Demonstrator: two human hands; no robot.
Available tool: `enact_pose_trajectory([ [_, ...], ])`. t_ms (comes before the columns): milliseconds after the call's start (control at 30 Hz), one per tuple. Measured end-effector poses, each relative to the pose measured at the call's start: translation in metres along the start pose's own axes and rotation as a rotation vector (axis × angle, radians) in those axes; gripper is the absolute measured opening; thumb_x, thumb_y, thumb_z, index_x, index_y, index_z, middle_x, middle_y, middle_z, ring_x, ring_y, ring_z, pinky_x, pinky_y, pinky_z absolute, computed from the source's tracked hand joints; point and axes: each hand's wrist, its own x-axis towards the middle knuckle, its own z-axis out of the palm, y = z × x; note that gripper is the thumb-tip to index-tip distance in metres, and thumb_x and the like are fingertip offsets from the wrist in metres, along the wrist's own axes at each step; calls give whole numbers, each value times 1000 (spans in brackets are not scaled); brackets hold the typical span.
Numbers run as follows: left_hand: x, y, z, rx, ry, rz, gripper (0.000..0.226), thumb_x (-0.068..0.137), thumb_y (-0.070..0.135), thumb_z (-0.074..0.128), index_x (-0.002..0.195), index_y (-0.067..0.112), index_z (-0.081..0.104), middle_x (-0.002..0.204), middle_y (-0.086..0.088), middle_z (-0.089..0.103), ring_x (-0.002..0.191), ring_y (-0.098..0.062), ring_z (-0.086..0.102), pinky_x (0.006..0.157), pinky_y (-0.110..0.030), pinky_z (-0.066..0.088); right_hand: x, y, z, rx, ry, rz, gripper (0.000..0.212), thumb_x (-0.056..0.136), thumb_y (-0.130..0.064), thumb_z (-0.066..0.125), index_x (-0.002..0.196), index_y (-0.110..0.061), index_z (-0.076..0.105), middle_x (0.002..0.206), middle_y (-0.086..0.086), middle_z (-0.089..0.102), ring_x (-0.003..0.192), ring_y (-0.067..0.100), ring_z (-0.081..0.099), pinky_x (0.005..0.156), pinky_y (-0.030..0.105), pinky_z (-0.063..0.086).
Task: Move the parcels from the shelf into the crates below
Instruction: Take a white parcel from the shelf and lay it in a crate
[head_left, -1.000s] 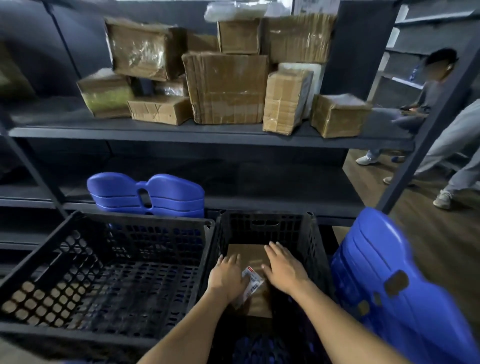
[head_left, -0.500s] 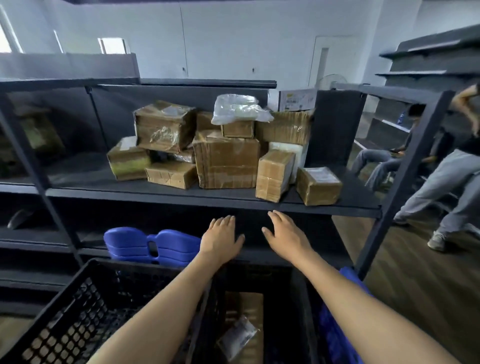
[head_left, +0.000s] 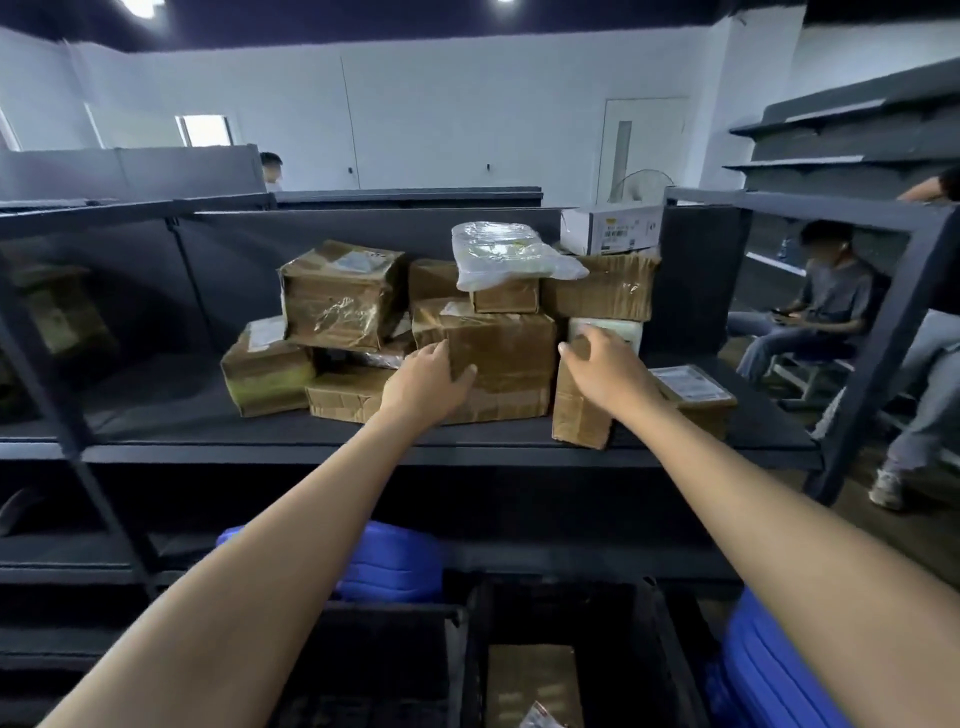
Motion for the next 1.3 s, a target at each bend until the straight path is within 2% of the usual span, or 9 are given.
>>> enact_pose_trajectory([
  [233, 67, -8, -31, -290, -46, -87, 62, 98, 48, 37, 143, 5, 41, 143, -15, 49, 129, -31, 47, 99, -37, 41, 54, -21, -7, 280, 126, 218, 68, 95, -54, 39, 146, -10, 33, 147, 8, 42, 132, 26, 43, 103, 38, 37],
  [333, 96, -5, -33, -523, -88, -162, 61, 96, 54, 36, 132, 7, 53, 130, -10, 59, 120, -28, 54, 96, -36, 41, 85, -23, -13, 403, 155, 283, 62, 94, -56, 40, 131, -7, 50, 124, 7, 57, 113, 24, 53, 84, 32, 40],
  [433, 122, 4, -31, -735, -93, -243, 38, 98, 48, 40, 95, 15, 58, 89, 1, 58, 89, -20, 57, 78, -32, 43, 112, -26, -15, 408, 132, 269, 53, 93, -59, 37, 108, -12, 58, 101, 2, 56, 97, 24, 54, 73, 30, 36],
  [500, 136, 11, -29, -824, -107, -284, 37, 97, 45, 43, 101, 12, 58, 85, 2, 55, 77, -15, 53, 69, -29, 40, 125, -28, -13, 389, 113, 247, 49, 95, -56, 37, 109, -15, 61, 99, 1, 57, 91, 21, 52, 75, 30, 35],
  [733, 160, 13, -13, -1012, -127, -395, 51, 93, 42, 51, 125, 3, 54, 105, -5, 61, 94, -20, 61, 78, -31, 47, 150, -31, -4, 366, 90, 243, 33, 93, -38, 53, 99, -9, 67, 93, 5, 61, 87, 20, 54, 63, 26, 38],
  [833, 160, 14, -9, -1114, -86, -391, 38, 93, 31, 54, 119, 3, 61, 94, -2, 65, 83, -16, 62, 81, -29, 51, 153, -25, 1, 487, 101, 273, 28, 88, -35, 63, 101, -11, 69, 99, 5, 67, 91, 19, 61, 78, 29, 48],
  [967, 150, 18, -11, -1139, -42, -362, 16, 91, 11, 54, 100, 4, 65, 86, -5, 67, 73, -17, 64, 59, -22, 51, 144, -20, 3, 643, 131, 305, 51, 84, -25, 71, 130, -8, 57, 122, 4, 63, 105, 19, 64, 95, 35, 51],
  [1067, 138, 18, -11, -1144, -2, -327, 11, 89, 8, 55, 89, 9, 66, 92, -8, 70, 84, -22, 66, 73, -31, 54, 129, -15, 5, 718, 162, 309, 58, 81, -22, 75, 133, -8, 54, 127, 6, 61, 108, 21, 63, 97, 37, 51],
  [1300, 68, 18, -15, -1281, 55, -213, 26, 89, 7, 58, 114, 7, 66, 104, -8, 73, 98, -24, 69, 89, -38, 56, 56, -12, 4, 954, 195, 274, 52, 80, -15, 75, 129, -13, 57, 116, 2, 65, 104, 18, 65, 94, 37, 53],
])
